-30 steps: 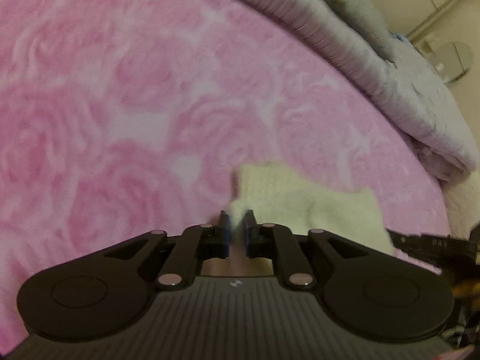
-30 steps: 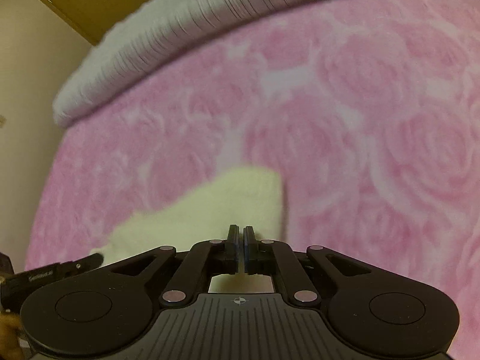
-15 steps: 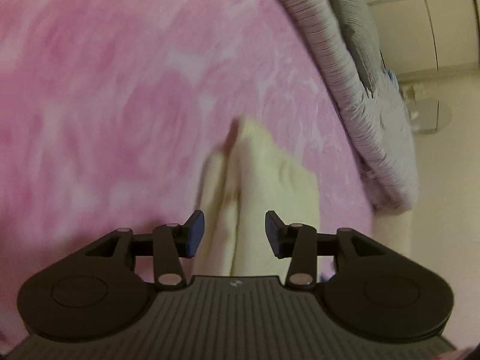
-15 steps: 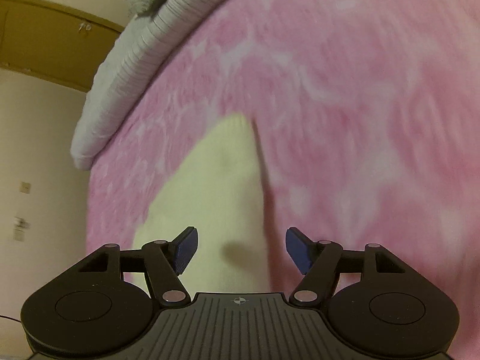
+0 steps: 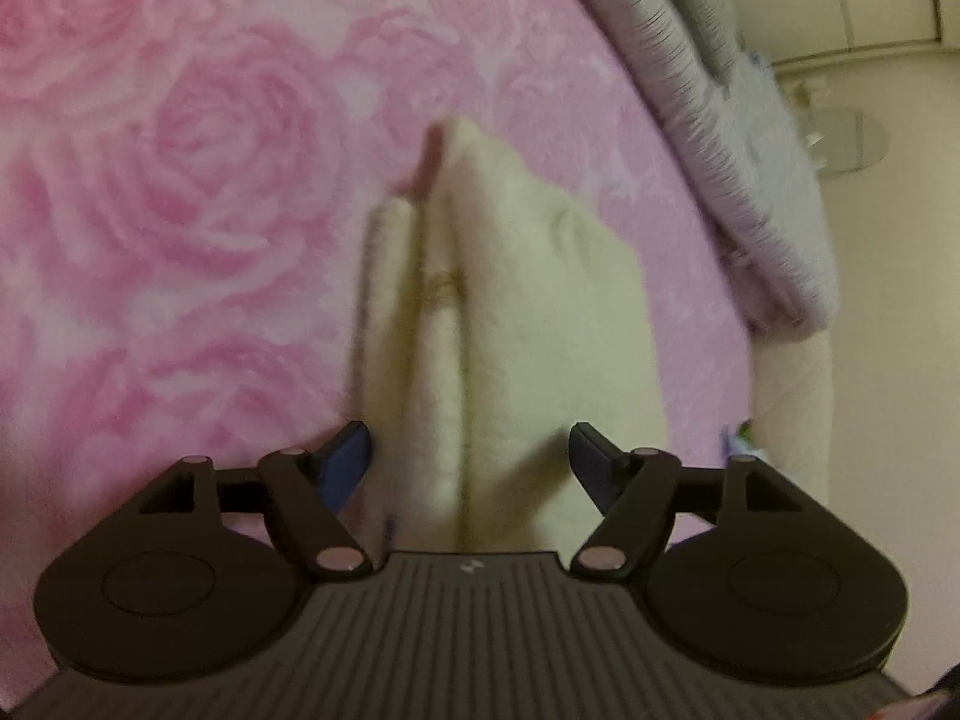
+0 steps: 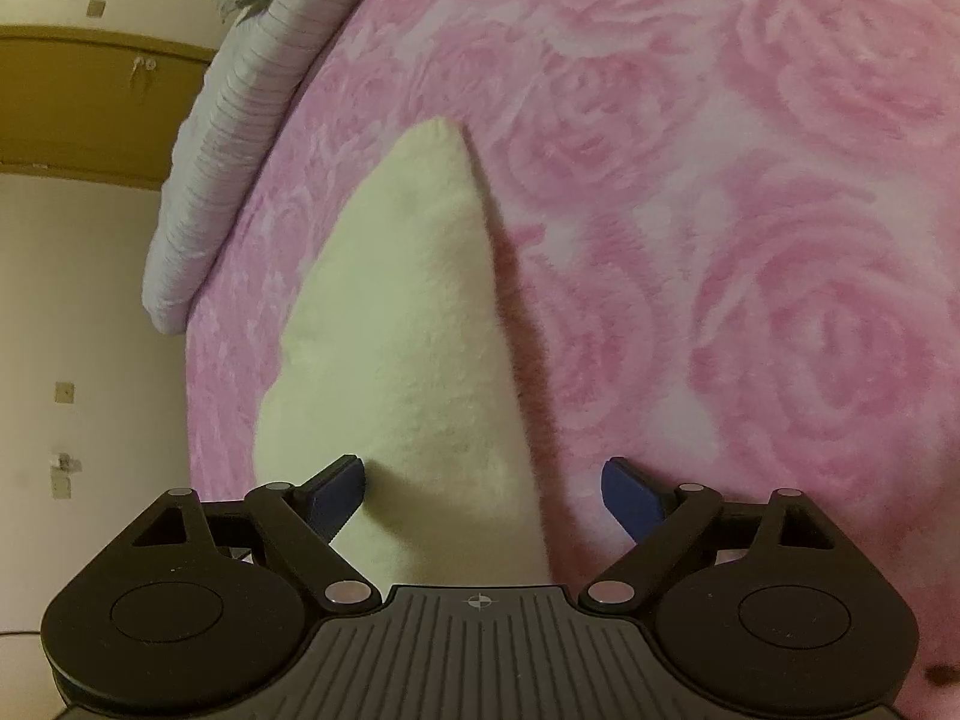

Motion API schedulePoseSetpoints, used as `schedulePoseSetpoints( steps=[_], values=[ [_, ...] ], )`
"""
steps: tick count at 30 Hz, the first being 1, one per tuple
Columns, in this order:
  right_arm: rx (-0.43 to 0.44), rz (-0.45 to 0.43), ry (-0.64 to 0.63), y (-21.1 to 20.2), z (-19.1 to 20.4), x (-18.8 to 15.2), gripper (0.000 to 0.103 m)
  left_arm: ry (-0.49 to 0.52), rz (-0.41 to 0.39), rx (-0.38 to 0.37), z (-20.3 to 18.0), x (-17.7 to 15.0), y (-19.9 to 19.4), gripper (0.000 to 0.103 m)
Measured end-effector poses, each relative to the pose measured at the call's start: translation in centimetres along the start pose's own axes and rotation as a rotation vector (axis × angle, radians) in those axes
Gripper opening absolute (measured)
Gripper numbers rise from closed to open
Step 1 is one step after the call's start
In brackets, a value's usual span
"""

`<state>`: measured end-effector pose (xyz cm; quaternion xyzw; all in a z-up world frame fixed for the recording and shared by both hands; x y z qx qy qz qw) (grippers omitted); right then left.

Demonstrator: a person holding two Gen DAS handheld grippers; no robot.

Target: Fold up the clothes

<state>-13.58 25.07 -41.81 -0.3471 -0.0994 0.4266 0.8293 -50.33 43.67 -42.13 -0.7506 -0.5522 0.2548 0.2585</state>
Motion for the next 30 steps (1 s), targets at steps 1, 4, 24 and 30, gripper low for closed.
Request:
schedulePoseSetpoints(
  steps=[1, 4, 24, 30],
  values=[
    [0.004, 0.003, -0.002, 0.3, -0.1, 0.1, 0.089, -0.015, 0.002, -0.021, 0.4, 0.2, 0.2, 0.071],
    [0.032, 0.015, 0.017, 0.6, -0.5, 0.3, 0.089, -0.065, 0.000, -0.091, 1.7, 0.6, 0.7, 0.071],
    [0.062, 0.060, 0.002, 2.5, 2.6, 0.6, 0.044, -0.075, -0.083, -0.130, 0.2, 0.8, -1.6, 0.036],
    [0.102, 0.043, -0.048, 2.8, 7.6, -1.4, 0.044, -0.037, -0.164, -0.167, 2.1, 0.0, -8.6, 0.036]
  ],
)
Point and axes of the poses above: each gripper's, at about its wrist camera, not at the fingertips, and y roughly the way its jaws point, z to its left, x to its top, the point moved 1 cm from there along y, roughly the way its jaws point, and after that the axes turned 15 degrees about z, right-handed, at the moved point
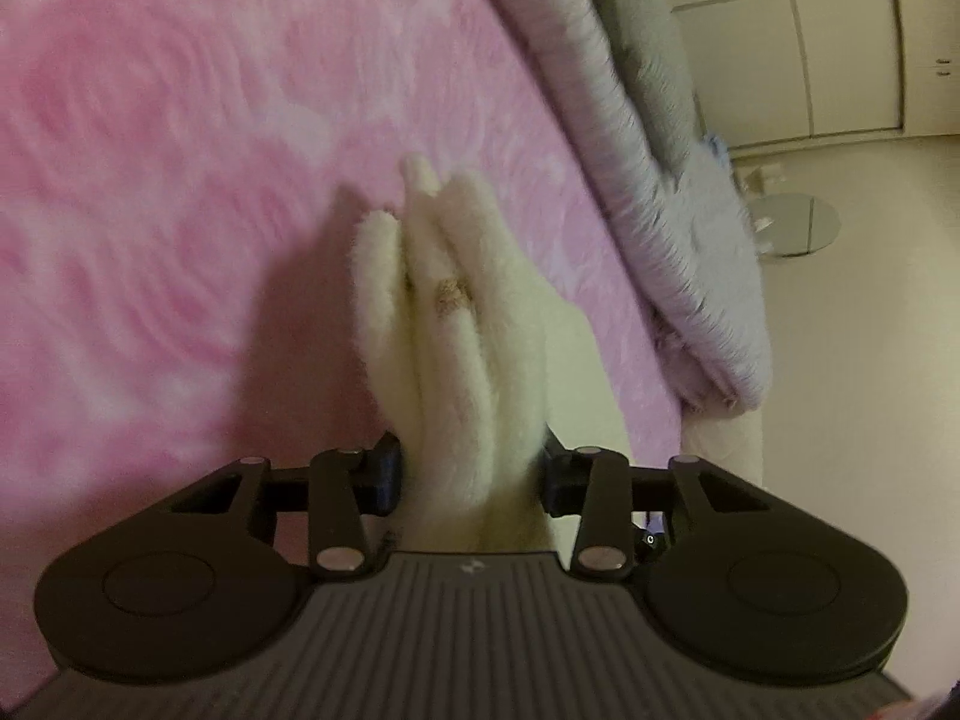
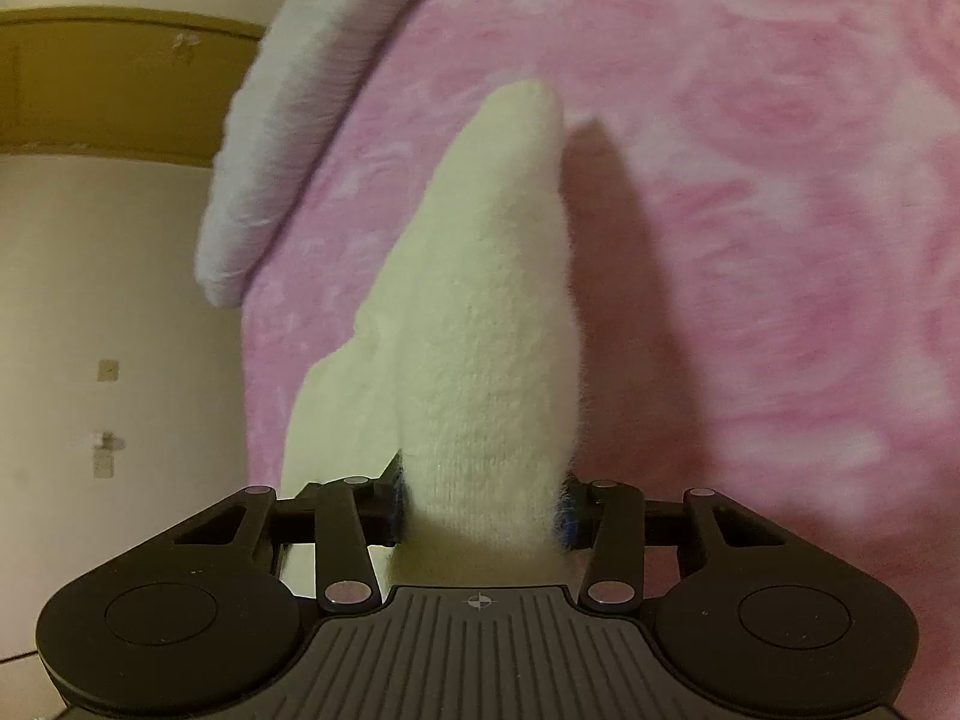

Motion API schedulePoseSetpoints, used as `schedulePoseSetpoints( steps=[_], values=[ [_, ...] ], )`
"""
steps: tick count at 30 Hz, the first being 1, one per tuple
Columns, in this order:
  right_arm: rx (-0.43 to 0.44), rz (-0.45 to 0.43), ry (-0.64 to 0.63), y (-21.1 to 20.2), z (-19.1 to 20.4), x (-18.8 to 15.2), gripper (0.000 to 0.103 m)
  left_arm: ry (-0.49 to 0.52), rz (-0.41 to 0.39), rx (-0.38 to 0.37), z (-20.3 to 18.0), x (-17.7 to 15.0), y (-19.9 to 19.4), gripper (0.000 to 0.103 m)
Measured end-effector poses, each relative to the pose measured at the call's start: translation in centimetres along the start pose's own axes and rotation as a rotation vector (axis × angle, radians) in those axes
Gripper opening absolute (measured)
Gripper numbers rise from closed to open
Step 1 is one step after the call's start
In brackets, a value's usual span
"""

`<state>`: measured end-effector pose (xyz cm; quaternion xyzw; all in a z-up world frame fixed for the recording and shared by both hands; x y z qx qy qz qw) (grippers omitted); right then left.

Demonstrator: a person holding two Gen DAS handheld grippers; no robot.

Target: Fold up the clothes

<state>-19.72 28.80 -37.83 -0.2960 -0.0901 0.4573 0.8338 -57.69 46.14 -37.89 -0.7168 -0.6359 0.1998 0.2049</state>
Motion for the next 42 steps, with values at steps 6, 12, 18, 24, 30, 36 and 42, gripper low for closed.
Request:
schedulePoseSetpoints(
  steps=[6, 12, 18, 24, 30, 36, 42],
  values=[
    [0.047, 0.026, -0.119, 7.6, 8.3, -2.0, 0.044, 0.020, -0.128, -0.001, 4.4, 1.3, -12.8, 0.036],
    [0.113, 0.036, -0.205, 20.3, 18.2, -4.9, 0.044, 0.060, -0.211, 0.042, 11.9, 5.7, -28.6, 0.036],
    [0.179, 0.036, -0.214, 35.3, 26.9, -6.7, 0.044, 0.092, -0.252, 0.128, 18.9, 10.9, -41.9, 0.036],
    [0.185, 0.031, -0.270, 46.0, 33.2, -6.0, 0.044, 0.114, -0.277, 0.154, 23.9, 15.8, -48.0, 0.036],
    [0.161, 0.028, -0.284, 52.2, 34.3, -4.3, 0.044, 0.116, -0.288, 0.175, 27.4, 19.5, -48.4, 0.036],
    [0.090, 0.058, -0.246, 55.8, 33.4, -3.6, 0.046, 0.080, -0.288, 0.186, 31.5, 21.0, -48.0, 0.038],
    [-0.031, 0.039, -0.260, 55.3, 33.6, -3.4, 0.064, 0.055, -0.324, 0.206, 31.8, 19.4, -49.6, 0.042]
  ],
)
Point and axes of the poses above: each gripper's, at about its wrist camera, not at the fingertips, and y roughly the way its jaws point, z to its left, x to its top, the point moved 1 cm from there along y, roughly the way its jaws point, and after that the axes turned 15 degrees about z, right-handed, at the moved point
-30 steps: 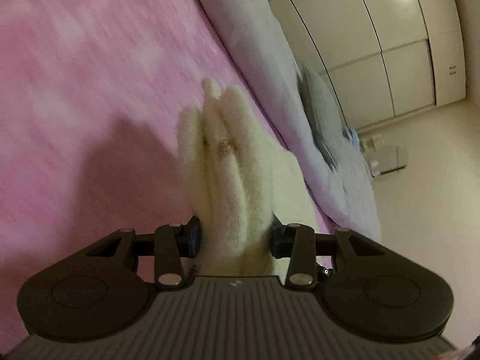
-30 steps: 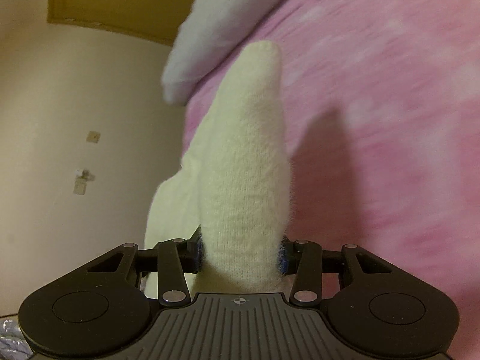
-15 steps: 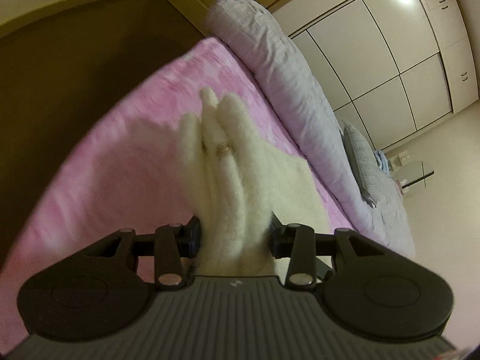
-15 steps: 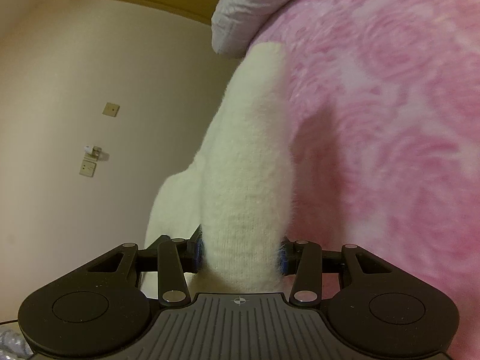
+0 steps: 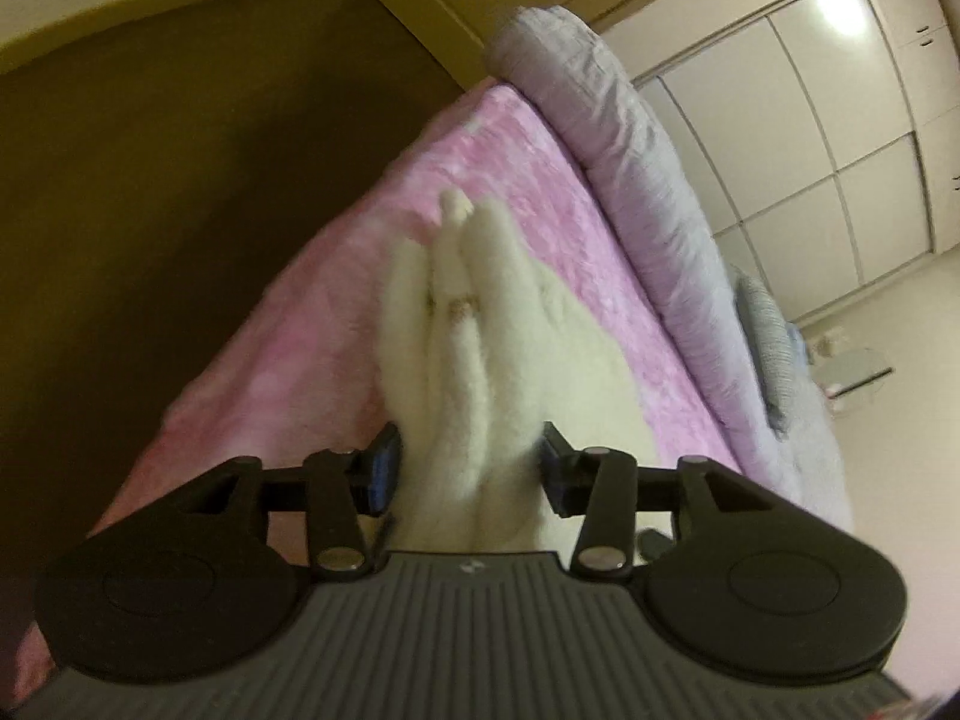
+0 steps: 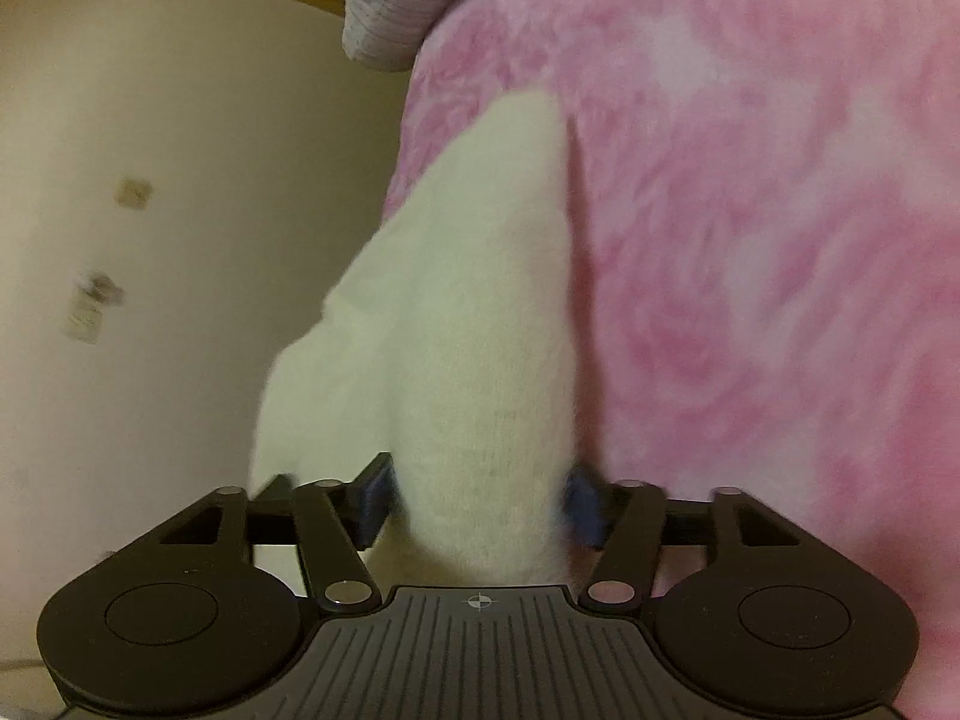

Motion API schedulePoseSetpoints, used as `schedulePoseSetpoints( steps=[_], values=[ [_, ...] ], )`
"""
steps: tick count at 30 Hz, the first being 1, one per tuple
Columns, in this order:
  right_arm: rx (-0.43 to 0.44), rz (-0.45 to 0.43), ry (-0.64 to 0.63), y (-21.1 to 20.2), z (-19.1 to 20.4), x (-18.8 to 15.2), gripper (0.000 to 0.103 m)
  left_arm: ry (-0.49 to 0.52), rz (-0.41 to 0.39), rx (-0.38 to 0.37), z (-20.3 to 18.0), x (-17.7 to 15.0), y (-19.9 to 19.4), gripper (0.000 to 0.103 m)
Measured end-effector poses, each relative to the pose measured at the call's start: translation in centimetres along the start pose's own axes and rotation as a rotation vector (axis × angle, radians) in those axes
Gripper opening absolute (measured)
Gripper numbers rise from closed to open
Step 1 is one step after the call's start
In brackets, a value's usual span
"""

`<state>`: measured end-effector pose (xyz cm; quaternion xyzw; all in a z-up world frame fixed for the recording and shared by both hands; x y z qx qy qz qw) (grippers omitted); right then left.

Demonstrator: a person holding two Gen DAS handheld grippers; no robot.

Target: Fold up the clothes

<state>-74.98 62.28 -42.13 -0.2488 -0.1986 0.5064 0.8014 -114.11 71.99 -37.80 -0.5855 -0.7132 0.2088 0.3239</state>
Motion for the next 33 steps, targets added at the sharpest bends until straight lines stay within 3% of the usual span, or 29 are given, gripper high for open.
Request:
schedulePoseSetpoints(
  steps=[3, 6, 8, 9, 10, 12, 15, 18, 20, 24, 29, 33],
  values=[
    [-0.129, -0.069, -0.079, -2.9, 1.6, -1.4, 0.064, -0.025, -0.085, 0.101, -0.6, -1.6, -3.1, 0.040],
    [-0.260, -0.138, -0.159, -5.8, 3.2, -2.9, 0.064, 0.085, -0.130, 0.239, -3.6, -3.8, -6.0, 0.033],
    [-0.320, -0.160, -0.230, -6.7, 4.7, -4.8, 0.047, 0.191, -0.119, 0.267, -6.0, -5.1, -6.6, 0.023],
    [-0.337, -0.148, -0.249, -6.3, 5.7, -5.2, 0.030, 0.242, -0.103, 0.266, -7.0, -5.7, -6.4, 0.019],
    [-0.353, -0.136, -0.267, -5.9, 6.7, -5.6, 0.023, 0.291, -0.074, 0.259, -7.6, -6.2, -5.8, 0.014],
    [-0.343, -0.118, -0.322, -4.7, 7.7, -6.8, 0.019, 0.380, -0.019, 0.256, -8.7, -7.1, -4.3, 0.008],
    [-0.364, -0.092, -0.399, -2.6, 9.1, -8.0, 0.019, 0.398, 0.038, 0.329, -7.1, -7.6, -1.3, 0.001],
    [-0.426, -0.053, -0.447, -0.2, 8.8, -8.9, 0.019, 0.375, 0.051, 0.322, -4.9, -7.9, 0.3, 0.003],
    [-0.461, -0.033, -0.497, 0.7, 8.7, -9.2, 0.019, 0.362, 0.056, 0.321, -5.0, -7.6, 0.3, 0.003],
    [-0.455, 0.012, -0.473, -0.4, 9.3, -8.3, 0.019, 0.409, 0.068, 0.408, -7.7, -7.2, -0.3, 0.003],
    [-0.468, -0.063, -0.437, -2.6, 10.0, -6.8, 0.019, 0.422, 0.051, 0.437, -10.2, -5.4, -1.5, 0.005],
    [-0.470, -0.072, -0.417, -1.1, 10.2, -5.0, 0.019, 0.427, 0.083, 0.469, -10.4, -2.8, 1.4, 0.007]
  ],
)
Point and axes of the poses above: each gripper's, at about its wrist camera, not at the fingertips, and y roughly the way its jaws point, z to its left, x to its top, the point moved 1 cm from there along y, roughly the way its jaws point, and after that the axes turned 15 degrees about z, right-handed, at the moved point
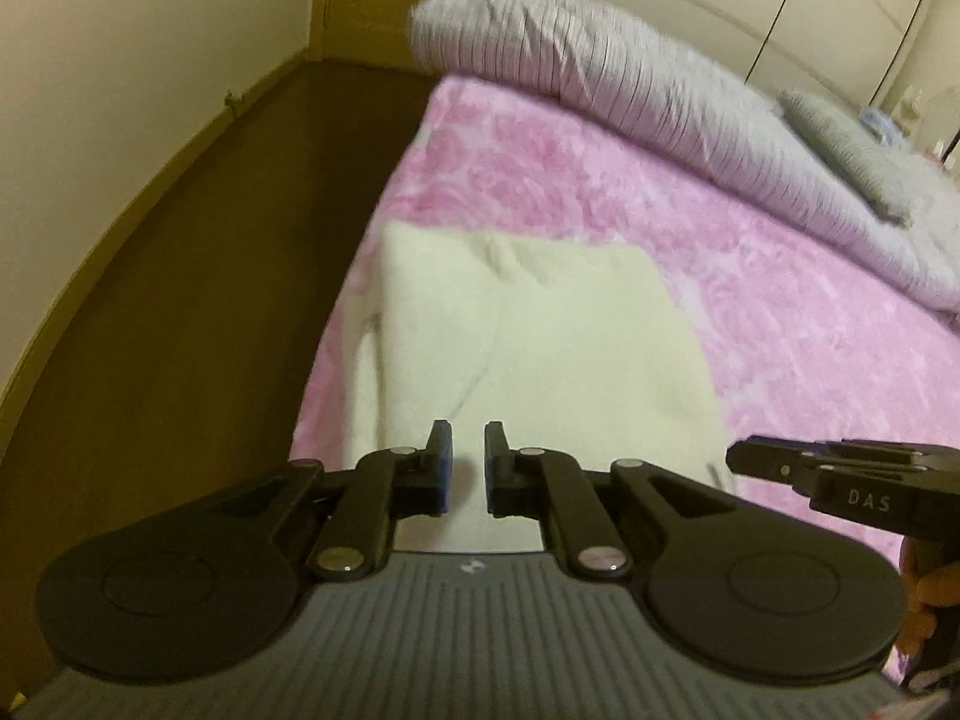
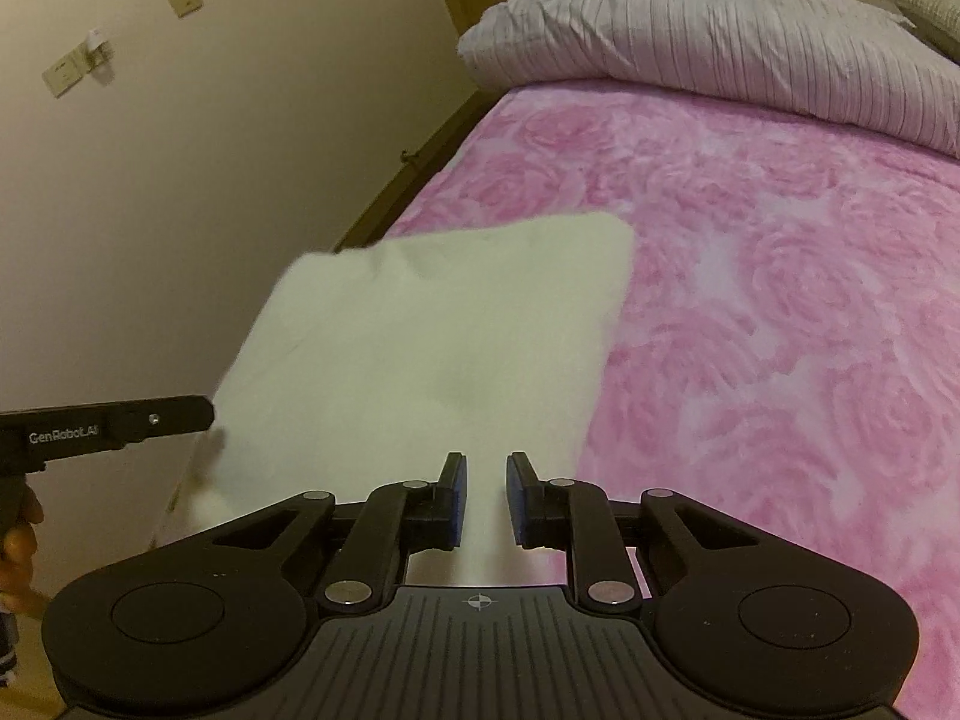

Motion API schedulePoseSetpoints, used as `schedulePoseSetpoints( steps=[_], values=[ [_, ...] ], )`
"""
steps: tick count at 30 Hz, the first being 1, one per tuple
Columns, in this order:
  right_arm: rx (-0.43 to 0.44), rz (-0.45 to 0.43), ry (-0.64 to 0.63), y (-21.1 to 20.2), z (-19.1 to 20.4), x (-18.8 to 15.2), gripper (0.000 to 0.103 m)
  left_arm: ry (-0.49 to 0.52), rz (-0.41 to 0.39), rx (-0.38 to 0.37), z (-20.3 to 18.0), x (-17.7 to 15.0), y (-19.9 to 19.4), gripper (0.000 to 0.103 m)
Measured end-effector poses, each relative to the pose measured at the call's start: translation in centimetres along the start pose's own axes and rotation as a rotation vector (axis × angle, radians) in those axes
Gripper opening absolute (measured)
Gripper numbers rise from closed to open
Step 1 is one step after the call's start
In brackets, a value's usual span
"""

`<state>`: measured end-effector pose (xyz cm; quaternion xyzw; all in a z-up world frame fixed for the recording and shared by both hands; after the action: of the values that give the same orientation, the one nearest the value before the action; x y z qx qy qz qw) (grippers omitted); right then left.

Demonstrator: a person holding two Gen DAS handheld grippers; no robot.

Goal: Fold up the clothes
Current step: 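Lower the folded cardigan onto the bedspread and open both grippers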

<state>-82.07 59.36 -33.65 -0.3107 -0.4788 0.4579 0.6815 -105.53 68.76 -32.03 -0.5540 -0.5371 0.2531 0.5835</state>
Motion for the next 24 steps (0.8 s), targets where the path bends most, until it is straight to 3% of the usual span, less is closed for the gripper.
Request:
schedulePoseSetpoints(
  steps=[3, 6, 8, 12, 18, 21, 24],
  values=[
    [-0.022, 0.035, -0.015, 2.1, 0.4, 0.8, 0.019, -0.017, 0.042, 0.018, 0.6, 0.8, 2.7, 0.012],
    [-0.042, 0.108, -0.061, 3.8, 0.4, 1.8, 0.019, -0.091, 0.051, -0.004, 1.4, 1.5, 2.7, 0.009],
    [-0.021, 0.145, -0.047, 3.5, -0.1, 3.0, 0.019, -0.086, 0.035, 0.035, 0.7, 2.3, 1.5, 0.007],
    [-0.035, 0.011, 0.000, 1.4, -1.4, 5.3, 0.019, -0.054, -0.011, -0.020, -0.4, 4.8, 0.8, 0.009],
    [-0.048, 0.027, 0.083, 5.4, -4.3, 8.1, 0.019, 0.011, 0.031, 0.059, 0.3, 7.5, 6.1, 0.009],
    [-0.052, 0.072, 0.057, 7.9, -4.7, 8.2, 0.019, -0.012, -0.011, 0.026, 1.8, 7.0, 7.6, 0.004],
    [-0.033, 0.077, 0.059, 7.4, -5.3, 8.9, 0.019, -0.064, 0.005, 0.000, 2.3, 7.7, 7.1, 0.003]
  ],
)
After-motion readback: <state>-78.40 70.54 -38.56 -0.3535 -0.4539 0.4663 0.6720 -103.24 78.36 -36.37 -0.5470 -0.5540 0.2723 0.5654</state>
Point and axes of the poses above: each gripper's, at about its wrist camera, not at the fingertips, and y roughly the way its jaws point, z to its left, x to its top, the point moved 1 cm from there along y, roughly the way its jaws point, and after that the axes turned 15 degrees about z, right-handed, at the moved point
